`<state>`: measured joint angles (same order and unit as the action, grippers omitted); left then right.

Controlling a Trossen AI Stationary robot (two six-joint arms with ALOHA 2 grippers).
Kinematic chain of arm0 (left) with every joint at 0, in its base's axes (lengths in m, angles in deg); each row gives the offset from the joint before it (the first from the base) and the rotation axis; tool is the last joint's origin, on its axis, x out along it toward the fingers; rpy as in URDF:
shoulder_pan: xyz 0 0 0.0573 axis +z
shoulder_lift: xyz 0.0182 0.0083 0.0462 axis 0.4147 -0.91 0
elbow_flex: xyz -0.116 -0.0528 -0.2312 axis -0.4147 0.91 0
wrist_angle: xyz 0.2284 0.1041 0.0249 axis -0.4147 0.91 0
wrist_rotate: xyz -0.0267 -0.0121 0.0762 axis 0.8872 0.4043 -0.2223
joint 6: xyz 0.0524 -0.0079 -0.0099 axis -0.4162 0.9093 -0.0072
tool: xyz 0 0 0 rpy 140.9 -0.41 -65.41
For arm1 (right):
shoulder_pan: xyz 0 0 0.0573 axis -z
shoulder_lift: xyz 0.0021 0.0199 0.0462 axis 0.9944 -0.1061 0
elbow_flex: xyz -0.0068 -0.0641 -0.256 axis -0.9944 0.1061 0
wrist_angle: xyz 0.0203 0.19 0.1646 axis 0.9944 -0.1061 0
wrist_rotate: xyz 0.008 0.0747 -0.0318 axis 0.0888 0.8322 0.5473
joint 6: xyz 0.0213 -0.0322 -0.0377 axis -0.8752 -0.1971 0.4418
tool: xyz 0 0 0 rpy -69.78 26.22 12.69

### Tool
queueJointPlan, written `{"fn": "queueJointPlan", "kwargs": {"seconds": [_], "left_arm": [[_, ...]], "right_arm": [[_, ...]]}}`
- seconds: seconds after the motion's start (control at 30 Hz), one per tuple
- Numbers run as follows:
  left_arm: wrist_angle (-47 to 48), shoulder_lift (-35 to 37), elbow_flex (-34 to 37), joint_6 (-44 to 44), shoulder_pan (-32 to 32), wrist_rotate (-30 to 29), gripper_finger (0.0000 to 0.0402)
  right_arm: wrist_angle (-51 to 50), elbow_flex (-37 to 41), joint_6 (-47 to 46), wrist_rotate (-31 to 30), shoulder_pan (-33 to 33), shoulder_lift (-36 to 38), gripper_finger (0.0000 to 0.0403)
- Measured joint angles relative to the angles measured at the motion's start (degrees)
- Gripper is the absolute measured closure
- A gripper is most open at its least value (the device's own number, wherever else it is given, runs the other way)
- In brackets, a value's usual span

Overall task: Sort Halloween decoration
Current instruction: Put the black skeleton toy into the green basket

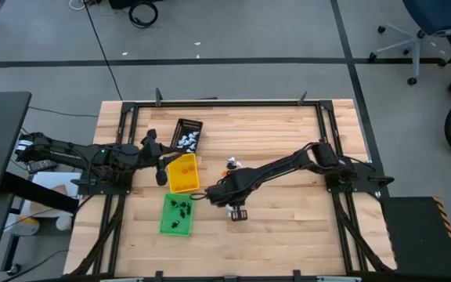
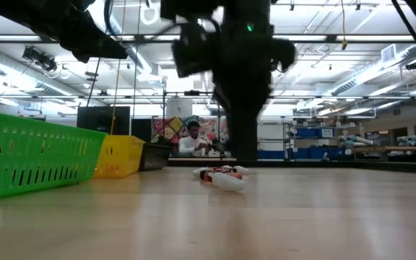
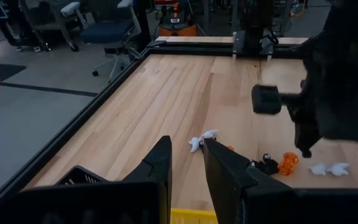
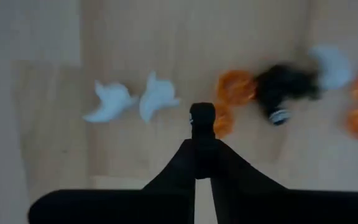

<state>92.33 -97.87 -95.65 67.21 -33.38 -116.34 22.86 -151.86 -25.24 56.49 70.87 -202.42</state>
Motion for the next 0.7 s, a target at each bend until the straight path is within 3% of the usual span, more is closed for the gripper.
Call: {"fn": "queueJointPlan", "kwargs": {"seconds": [0.27, 0.53, 0.7], "left_arm": [[-0.01, 0.00, 0.01, 1.26, 0.00, 0.00, 0.0333], [-0.35, 0.00, 0.02, 1.63, 0.11, 0.00, 0.0333], [-0.75, -0.02, 0.01, 1.45, 0.11, 0.00, 0.0333]], "right_arm": [[20.00, -0.06, 2.21, 0.64, -1.91, 2.68, 0.0352], [43.63, -0.04, 10.37, 2.51, -2.31, -2.77, 0.0350], [50.65, 0.05, 10.64, 5.51, -0.32, -5.03, 0.0349]]}}
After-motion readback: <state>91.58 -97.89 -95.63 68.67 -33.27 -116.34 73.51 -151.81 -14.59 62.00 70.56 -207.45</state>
